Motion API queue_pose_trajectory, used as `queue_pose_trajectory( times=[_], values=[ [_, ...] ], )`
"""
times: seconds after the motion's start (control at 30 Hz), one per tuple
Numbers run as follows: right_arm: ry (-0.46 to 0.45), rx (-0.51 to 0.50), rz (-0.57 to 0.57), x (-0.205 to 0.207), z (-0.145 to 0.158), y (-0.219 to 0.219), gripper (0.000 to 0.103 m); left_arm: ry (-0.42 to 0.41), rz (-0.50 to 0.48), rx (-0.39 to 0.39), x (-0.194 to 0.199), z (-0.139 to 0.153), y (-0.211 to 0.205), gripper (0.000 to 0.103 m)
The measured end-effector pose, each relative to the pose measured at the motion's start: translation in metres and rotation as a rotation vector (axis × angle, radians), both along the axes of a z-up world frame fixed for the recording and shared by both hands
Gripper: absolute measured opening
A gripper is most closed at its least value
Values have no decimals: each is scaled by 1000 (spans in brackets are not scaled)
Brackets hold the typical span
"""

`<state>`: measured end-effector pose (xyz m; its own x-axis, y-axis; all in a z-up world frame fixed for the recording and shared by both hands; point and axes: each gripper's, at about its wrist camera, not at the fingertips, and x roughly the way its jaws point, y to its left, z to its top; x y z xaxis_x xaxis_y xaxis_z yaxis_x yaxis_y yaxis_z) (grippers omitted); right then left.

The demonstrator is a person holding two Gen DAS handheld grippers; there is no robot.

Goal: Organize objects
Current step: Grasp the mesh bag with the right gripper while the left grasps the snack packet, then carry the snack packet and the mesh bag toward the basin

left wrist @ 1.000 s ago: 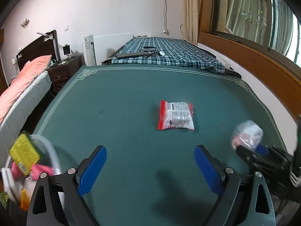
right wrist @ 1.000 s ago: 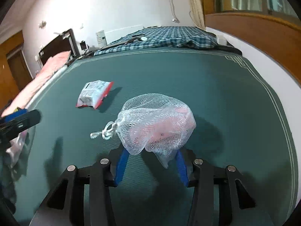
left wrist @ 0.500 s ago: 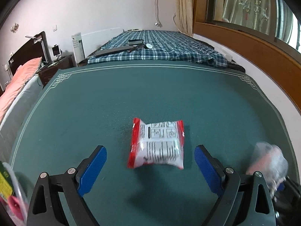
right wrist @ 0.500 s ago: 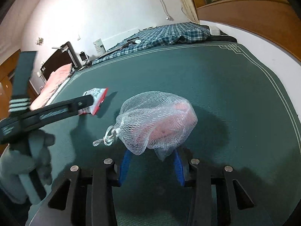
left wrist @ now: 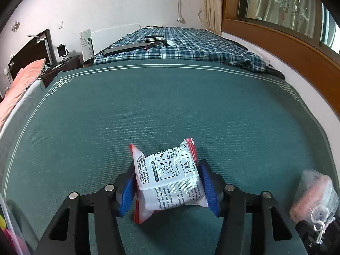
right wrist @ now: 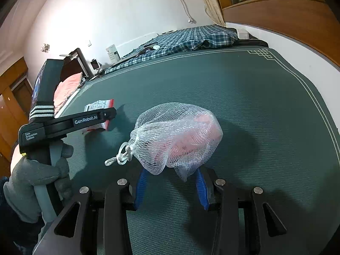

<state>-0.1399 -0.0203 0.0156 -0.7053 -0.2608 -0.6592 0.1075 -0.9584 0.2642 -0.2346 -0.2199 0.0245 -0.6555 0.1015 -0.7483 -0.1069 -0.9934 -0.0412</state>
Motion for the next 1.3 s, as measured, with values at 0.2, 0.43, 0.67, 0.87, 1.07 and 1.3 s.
queue_pose_trajectory(
  times=[0.2,0.43,0.67,0.87,1.07,1.3],
  values=[
    [26,-18,21,3,3,0,29,37,-2,-1,20,10,-1,53],
    [50,-28,26,6,5,0,16,115,-33,-24,57,33,2,53],
    [53,-26,28,12,8,-1,10,150,-26,-3,86,54,-11,53],
    [-21,-79,35,23,4,7,25,165,-16,4,108,62,-23,53],
    [5,-127,-36,46,16,31,75,161,-21,22,118,61,-29,53],
    [20,-147,-108,37,32,37,75,164,-35,37,129,63,-29,53]
  ],
)
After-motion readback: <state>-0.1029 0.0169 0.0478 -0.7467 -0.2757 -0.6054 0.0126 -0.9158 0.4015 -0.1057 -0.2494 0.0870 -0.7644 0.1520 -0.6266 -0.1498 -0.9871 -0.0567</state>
